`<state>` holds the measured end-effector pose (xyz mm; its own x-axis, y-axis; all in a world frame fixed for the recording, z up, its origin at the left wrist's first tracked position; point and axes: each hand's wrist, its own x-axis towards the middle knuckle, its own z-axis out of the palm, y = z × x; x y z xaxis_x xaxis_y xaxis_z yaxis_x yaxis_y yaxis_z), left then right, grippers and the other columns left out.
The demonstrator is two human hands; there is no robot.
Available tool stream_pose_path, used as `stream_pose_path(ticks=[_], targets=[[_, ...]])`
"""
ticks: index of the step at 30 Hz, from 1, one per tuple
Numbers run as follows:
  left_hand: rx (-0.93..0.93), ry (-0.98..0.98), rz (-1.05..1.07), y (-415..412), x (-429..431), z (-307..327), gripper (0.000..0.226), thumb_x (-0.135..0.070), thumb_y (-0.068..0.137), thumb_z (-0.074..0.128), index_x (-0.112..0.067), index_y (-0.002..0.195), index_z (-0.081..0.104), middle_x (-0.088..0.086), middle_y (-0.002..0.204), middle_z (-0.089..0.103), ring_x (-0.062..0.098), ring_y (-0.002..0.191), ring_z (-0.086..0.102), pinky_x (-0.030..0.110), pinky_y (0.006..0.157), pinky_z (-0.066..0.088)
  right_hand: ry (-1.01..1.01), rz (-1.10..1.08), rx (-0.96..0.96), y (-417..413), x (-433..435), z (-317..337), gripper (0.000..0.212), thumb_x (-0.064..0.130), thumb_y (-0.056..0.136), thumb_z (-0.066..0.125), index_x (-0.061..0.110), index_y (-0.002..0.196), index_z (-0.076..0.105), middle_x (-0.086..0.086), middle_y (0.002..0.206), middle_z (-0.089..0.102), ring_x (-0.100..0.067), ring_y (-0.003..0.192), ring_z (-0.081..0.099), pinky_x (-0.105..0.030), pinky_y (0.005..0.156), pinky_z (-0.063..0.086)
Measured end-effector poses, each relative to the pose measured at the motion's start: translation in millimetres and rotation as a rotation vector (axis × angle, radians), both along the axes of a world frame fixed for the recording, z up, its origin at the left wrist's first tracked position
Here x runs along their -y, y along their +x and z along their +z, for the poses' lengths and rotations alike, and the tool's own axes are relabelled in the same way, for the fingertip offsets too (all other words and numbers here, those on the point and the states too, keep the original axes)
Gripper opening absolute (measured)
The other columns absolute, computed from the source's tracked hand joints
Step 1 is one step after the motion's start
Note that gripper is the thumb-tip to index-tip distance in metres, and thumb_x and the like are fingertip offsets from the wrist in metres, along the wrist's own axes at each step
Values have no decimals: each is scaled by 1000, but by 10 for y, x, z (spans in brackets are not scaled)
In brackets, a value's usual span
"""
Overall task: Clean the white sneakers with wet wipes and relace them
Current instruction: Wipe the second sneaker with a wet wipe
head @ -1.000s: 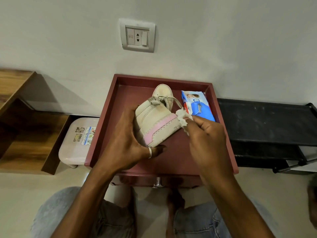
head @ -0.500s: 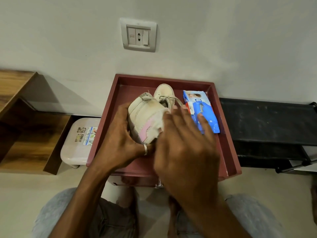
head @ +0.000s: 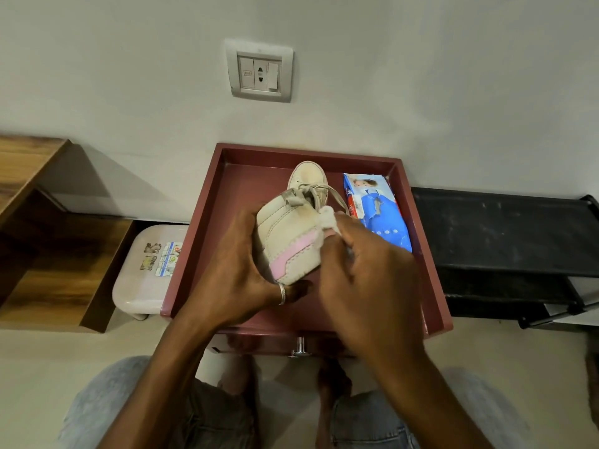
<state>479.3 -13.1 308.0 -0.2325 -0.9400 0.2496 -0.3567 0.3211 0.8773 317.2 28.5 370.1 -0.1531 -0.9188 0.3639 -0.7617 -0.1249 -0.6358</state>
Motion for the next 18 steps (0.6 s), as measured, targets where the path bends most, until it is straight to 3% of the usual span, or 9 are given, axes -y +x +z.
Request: stream_pose_path(ticks=[3, 6, 8, 12, 15, 18], targets=[[-25, -1, 20, 52, 9, -16, 92, -31, 58, 83, -62, 127, 31, -26, 122, 52, 4, 115, 58, 23, 82, 58, -58, 118, -137, 175, -107, -38, 44, 24, 94, 48, 8, 133, 59, -9, 135, 60, -20, 128, 54, -40, 101, 49], [-38, -19, 26, 96, 18, -19, 88, -26, 60, 82, -57, 127, 33, -37, 120, 49, -3, 116, 56, 13, 84, 53, -114, 202, -249, 234, -144, -81, 44, 22, 95, 46, 6, 134, 58, -13, 140, 55, -23, 134, 49, -41, 108, 43], [-75, 5, 23, 104, 17, 2, 90, -32, 54, 81, -51, 128, 35, -39, 119, 50, -4, 117, 56, 14, 85, 54, -149, 241, -221, 173, -94, -106, 43, 16, 93, 45, 6, 133, 59, -11, 139, 56, -22, 134, 49, -41, 109, 42], [-39, 31, 6, 67, 30, 31, 93, -44, 50, 82, -54, 128, 33, -21, 125, 53, 3, 118, 58, 33, 90, 59, -124, 220, 61, 6, 47, -83, 38, 11, 93, 48, 11, 128, 64, 1, 130, 64, -9, 124, 56, -35, 100, 49], [6, 37, -15, 54, 31, 18, 92, -51, 51, 83, -58, 126, 30, -15, 126, 52, 4, 119, 56, 25, 92, 57, -60, 139, 146, -92, 87, -51, 29, 17, 99, 53, 19, 124, 66, 30, 104, 63, 6, 104, 60, -10, 79, 51], [40, 21, -26, 65, 39, -10, 95, -52, 53, 87, -63, 126, 27, -21, 126, 50, 2, 120, 54, 18, 93, 53, 180, 104, 445, -169, 176, -31, 21, 20, 100, 54, 32, 107, 70, 46, 79, 59, 20, 93, 56, -8, 77, 49]])
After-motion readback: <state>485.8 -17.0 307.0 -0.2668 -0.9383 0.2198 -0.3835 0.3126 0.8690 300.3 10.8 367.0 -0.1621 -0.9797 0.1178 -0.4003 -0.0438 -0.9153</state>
